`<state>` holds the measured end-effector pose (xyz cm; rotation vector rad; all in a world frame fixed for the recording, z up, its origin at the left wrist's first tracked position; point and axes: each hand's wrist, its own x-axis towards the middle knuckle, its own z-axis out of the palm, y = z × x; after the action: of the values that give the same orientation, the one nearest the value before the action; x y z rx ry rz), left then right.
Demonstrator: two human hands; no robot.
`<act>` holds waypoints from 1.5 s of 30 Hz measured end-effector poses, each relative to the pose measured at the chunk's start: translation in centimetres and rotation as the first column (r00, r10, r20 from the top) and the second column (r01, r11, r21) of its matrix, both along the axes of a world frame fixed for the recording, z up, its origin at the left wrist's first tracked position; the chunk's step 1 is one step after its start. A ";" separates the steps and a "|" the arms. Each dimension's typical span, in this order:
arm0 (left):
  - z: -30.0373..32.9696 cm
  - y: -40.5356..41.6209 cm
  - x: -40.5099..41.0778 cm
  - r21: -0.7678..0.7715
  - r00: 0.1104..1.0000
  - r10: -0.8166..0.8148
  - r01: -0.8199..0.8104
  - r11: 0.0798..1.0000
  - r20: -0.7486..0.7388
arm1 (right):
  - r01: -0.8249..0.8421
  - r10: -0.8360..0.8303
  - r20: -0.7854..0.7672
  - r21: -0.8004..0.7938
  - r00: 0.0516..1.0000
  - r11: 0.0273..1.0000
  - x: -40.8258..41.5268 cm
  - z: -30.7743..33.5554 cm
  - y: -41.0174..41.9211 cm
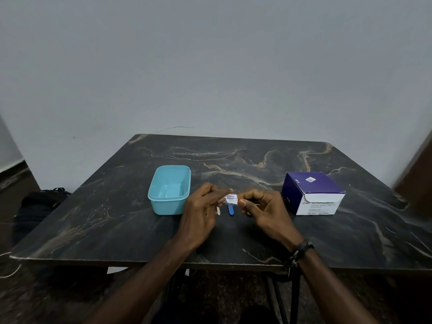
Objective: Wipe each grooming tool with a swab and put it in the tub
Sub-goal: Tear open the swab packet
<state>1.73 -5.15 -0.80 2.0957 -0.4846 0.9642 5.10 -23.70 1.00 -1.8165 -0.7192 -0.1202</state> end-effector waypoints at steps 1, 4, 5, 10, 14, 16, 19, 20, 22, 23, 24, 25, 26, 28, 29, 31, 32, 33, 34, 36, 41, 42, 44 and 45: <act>0.0 0.0 0.0 0.002 1.000 0.005 -0.005 1.000 -0.001 | -0.006 0.006 0.008 0.004 1.000 1.000 0.1 -0.1 0.0; -0.2 -0.1 0.1 0.002 1.000 0.028 -0.028 1.000 0.006 | -0.024 0.023 0.028 0.041 0.999 0.999 0.4 -0.5 0.2; -0.2 -0.1 0.1 -0.004 0.999 0.035 -0.035 0.999 0.007 | -0.025 0.023 0.032 0.044 0.999 0.999 0.5 -0.7 0.2; -0.2 -0.2 -0.1 -0.029 0.999 0.039 -0.039 0.999 0.021 | -0.010 0.009 0.032 0.028 0.999 1.000 0.7 -1.2 0.4; -0.2 -0.4 -0.1 -0.019 0.999 0.039 -0.039 0.999 0.019 | -0.017 0.015 0.039 0.035 0.999 0.999 0.4 -0.8 0.4; -0.2 -0.4 -0.1 -0.027 0.999 0.038 -0.038 0.999 0.015 | -0.024 0.023 0.012 0.063 1.000 0.998 0.2 -0.4 0.4; -0.3 -0.3 -0.1 -0.052 0.999 0.040 -0.040 0.998 0.007 | -0.038 0.040 -0.022 0.088 0.999 0.995 -0.1 -0.1 0.4; -0.2 -0.3 -0.1 -0.056 0.999 0.039 -0.039 0.998 0.007 | -0.040 0.043 -0.032 0.092 0.999 0.995 -0.1 -0.1 0.4; -0.2 -0.3 -0.1 -0.063 0.999 0.038 -0.037 0.997 0.010 | -0.034 0.039 -0.053 0.100 0.998 0.994 -0.2 0.0 0.4; -0.2 -0.3 -0.1 -0.065 0.999 0.040 -0.039 0.997 0.012 | -0.026 0.033 -0.063 0.110 0.997 0.994 -0.2 0.0 0.4; -0.3 -0.4 -0.1 -0.066 0.999 0.045 -0.044 0.997 0.014 | -0.019 0.029 -0.074 0.124 0.997 0.992 -0.3 0.1 0.3; -0.3 -0.3 -0.1 -0.065 0.999 0.051 -0.050 0.997 0.014 | -0.017 0.029 -0.083 0.137 0.996 0.990 -0.3 0.2 0.3; -0.3 -0.3 -0.1 -0.063 0.998 0.056 -0.055 0.997 0.013 | -0.021 0.034 -0.089 0.146 0.995 0.989 -0.4 0.3 0.3; -0.3 -0.3 -0.1 -0.055 0.998 0.055 -0.054 0.997 0.011 | -0.033 0.047 -0.094 0.142 0.994 0.989 -0.6 0.3 0.3; -0.3 -0.3 -0.1 -0.052 0.999 0.052 -0.051 0.997 0.010 | -0.026 0.039 -0.096 0.131 0.995 0.991 -0.6 0.3 0.3; -0.3 -0.4 -0.1 -0.053 0.999 0.048 -0.047 0.997 0.011 | 0.018 -0.008 -0.086 0.118 0.996 0.993 -0.5 0.1 0.5; -0.3 -0.4 -0.1 -0.056 0.999 0.046 -0.045 0.997 0.010 | 0.047 -0.038 -0.077 0.130 0.996 0.990 -0.5 0.0 0.6; -0.2 -0.4 -0.2 -0.060 0.999 0.045 -0.045 0.997 0.008 | 0.079 -0.068 -0.072 0.162 0.995 0.984 -0.4 0.0 0.6; -0.2 -0.4 -0.2 -0.067 0.999 0.045 -0.044 0.997 0.006 | 0.114 -0.100 -0.077 0.209 0.992 0.971 -0.3 0.0 0.6; -0.1 -0.3 -0.2 -0.098 0.999 0.035 -0.036 0.995 -0.005 | 0.188 -0.162 -0.109 0.308 0.981 0.933 -0.1 0.0 0.5; -0.2 -0.5 -0.3 -0.255 0.994 0.008 -0.035 0.966 -0.109 | 0.239 -0.200 -0.142 0.364 0.969 0.900 0.1 0.0 0.6; -0.2 -0.6 -0.4 -0.276 0.992 0.003 -0.038 0.960 -0.125 | 0.237 -0.200 -0.138 0.360 0.970 0.902 0.1 0.0 0.7; 0.0 -0.8 -0.5 -0.316 0.988 -0.008 -0.043 0.948 -0.157 | 0.240 -0.222 -0.093 0.306 0.971 0.921 0.2 -0.1 0.7; 0.0 -0.8 -0.6 -0.333 0.985 -0.018 -0.041 0.942 -0.172 | 0.243 -0.233 -0.067 0.268 0.970 0.932 0.2 -0.2 0.7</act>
<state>1.16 -5.99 -0.78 1.8511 -0.2014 0.7989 5.32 -23.04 0.75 -1.6268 -0.4304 -0.3325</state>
